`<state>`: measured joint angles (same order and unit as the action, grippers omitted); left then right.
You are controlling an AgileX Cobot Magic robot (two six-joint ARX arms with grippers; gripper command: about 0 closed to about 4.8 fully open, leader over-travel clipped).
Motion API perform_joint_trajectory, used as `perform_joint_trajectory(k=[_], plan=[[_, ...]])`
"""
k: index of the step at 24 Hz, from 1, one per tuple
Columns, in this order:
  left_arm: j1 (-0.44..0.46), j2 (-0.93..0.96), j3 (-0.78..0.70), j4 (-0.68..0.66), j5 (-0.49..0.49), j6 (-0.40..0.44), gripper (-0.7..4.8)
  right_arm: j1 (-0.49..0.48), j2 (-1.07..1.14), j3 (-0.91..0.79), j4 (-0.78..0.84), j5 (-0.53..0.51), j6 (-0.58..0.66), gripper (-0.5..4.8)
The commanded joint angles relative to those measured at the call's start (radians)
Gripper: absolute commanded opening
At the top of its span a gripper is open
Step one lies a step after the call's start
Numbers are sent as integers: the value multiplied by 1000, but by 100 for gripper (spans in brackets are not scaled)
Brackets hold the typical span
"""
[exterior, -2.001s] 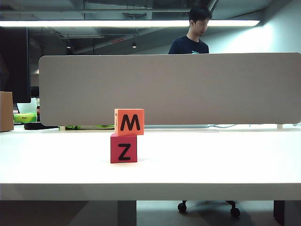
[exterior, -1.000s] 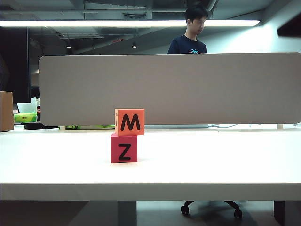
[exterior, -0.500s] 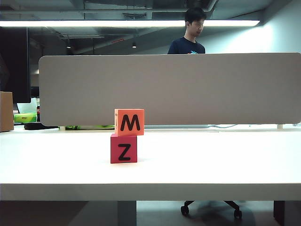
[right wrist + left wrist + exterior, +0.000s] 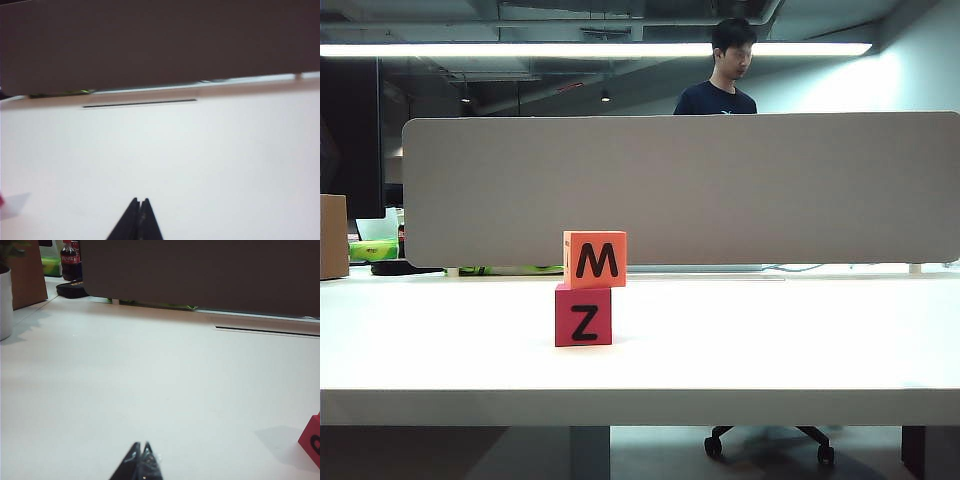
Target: Stack the letter block on the right onto the letter block on the left.
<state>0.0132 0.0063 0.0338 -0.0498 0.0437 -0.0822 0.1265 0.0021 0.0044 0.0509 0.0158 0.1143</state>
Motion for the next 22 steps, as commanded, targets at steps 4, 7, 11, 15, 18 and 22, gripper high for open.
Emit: perform_joint_trajectory(k=[4,7,11,15,18,22], plan=[[0,0,1,5,5,0,-5,-150,-2,-3,-41,-103,6,3],[0,0,1,5,5,0,-5,-212,-2,-3,-97,-123,-39,3],[0,0,1,5,5,0,-5,-204,-2,-3,-127,-125,-138,3],[0,0,0,5,5,0,-5,-193,-2,-3,-129,-123,-176,3],[0,0,1,5,5,0,-5,-194,-2,-3,-129,-123,-175,3],[0,0,1,5,5,0,-5,-195,-2,-3,-129,-123,-174,3]])
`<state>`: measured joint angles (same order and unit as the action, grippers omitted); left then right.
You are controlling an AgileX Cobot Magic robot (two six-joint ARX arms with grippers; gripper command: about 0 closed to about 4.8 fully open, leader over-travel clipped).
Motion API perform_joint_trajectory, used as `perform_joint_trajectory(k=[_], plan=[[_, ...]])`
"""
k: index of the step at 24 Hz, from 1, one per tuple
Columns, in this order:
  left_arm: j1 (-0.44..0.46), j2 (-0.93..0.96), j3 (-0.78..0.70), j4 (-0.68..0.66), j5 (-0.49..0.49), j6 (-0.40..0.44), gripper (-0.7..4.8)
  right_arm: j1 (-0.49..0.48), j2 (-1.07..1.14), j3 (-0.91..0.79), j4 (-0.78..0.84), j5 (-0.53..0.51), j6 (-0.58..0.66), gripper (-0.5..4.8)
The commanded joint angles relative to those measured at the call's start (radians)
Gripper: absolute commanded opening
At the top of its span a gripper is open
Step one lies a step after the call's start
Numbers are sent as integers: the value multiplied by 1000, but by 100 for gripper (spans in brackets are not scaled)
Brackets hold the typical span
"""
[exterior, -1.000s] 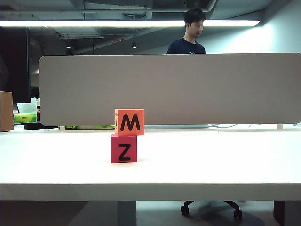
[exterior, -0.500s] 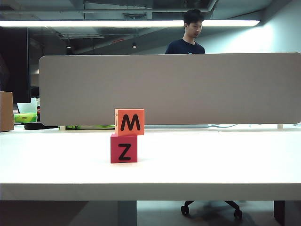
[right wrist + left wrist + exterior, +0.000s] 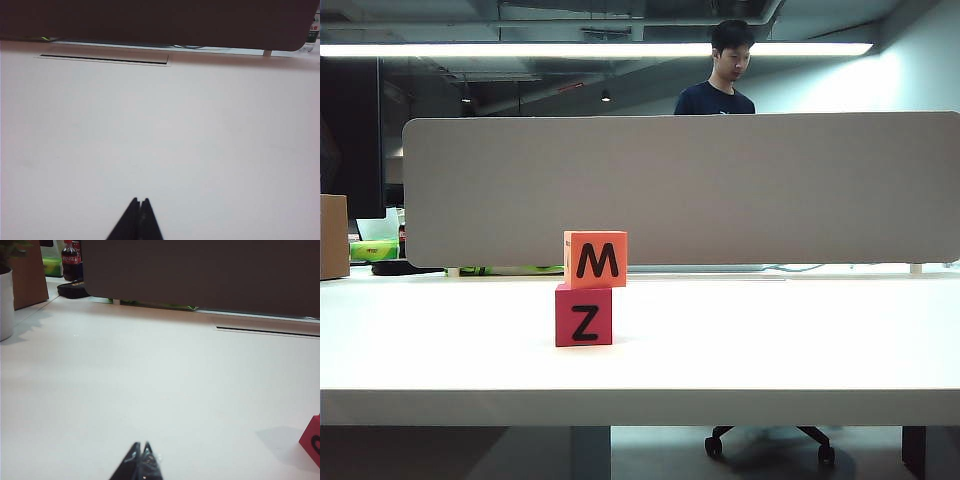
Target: Stack the letter block on the right onto the letter block on the left.
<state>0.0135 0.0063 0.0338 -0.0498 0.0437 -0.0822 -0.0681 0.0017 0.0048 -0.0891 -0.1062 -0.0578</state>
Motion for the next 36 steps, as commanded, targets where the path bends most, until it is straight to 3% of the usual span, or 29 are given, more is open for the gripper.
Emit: perform_joint_trajectory(k=[1,4,8,17,36], plan=[[-1,0,1,5,5,0,-5,0,-2,-3,11,-1,-2,3],[-1,0,1,5,5,0,-5,15,-2,-3,13,5,-2,3],[-1,0,1,5,5,0,-5,29,-2,-3,18,109,17,3],[-1,0,1,5,4,0,-5,26,-2,-3,4,168,29,3],[-1,0,1,5,5,0,-5,26,-2,-3,4,153,28,3]])
